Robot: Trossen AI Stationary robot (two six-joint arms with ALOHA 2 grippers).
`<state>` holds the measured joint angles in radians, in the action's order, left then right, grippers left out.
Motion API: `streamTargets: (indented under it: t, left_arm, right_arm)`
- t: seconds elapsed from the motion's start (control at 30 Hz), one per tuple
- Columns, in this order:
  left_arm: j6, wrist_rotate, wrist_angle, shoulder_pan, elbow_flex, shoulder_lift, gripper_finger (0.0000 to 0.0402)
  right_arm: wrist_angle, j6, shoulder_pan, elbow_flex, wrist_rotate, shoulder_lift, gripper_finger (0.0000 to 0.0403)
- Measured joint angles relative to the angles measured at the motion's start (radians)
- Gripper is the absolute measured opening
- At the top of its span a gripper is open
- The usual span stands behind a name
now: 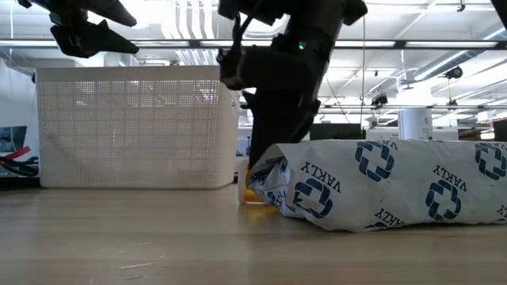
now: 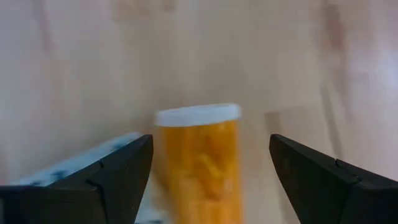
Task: Pick & place medical supplies in basket/bin
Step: Put the orange capsule bottle into the white bin
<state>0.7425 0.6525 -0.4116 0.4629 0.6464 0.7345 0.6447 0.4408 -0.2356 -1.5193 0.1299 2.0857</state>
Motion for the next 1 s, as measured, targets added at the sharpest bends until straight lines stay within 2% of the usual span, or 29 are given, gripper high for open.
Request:
streamTargets:
  t: [0.17,0.27,0.37,0.57,0.63,0.7,0.87,1.0]
  left_arm:
    - [0.000,0.000,0.000,0.000,0.000,0.000,0.0216]
    - [0.000,0.000,-0.003,0.000,0.000,0.000,0.0216]
    - [0.000,0.000,-0.004,0.000,0.000,0.000,0.0216]
    - [0.000,0.001,-0.004,0.000,0.000,0.000,0.0216]
    - [0.000,0.001,-0.004,0.000,0.000,0.000,0.0216]
    - [0.000,0.001,-0.004,0.000,0.000,0.000,0.0216]
    - [0.000,0.002,-0.004,0.000,0.000,0.000,0.0216]
    - [0.000,0.002,-0.004,0.000,0.001,-0.001,0.0216]
  right_arm:
    - [0.028,0.013,0.001,0.029,0.054,0.000,0.0309]
    - [0.041,0.029,0.004,0.044,0.056,0.000,0.0288]
    - [0.069,0.051,0.010,0.051,0.056,0.000,0.0249]
    - [0.123,0.195,0.047,0.030,0.054,-0.001,0.0145]
    - [0.115,0.205,0.060,0.014,0.056,-0.016,0.0124]
    - [0.090,0.199,0.072,-0.009,0.074,-0.048,0.0120]
    - [0.073,0.180,0.107,-0.093,0.227,-0.163,0.0133]
    - [0.070,0.178,0.141,-0.169,0.308,-0.259,0.0142]
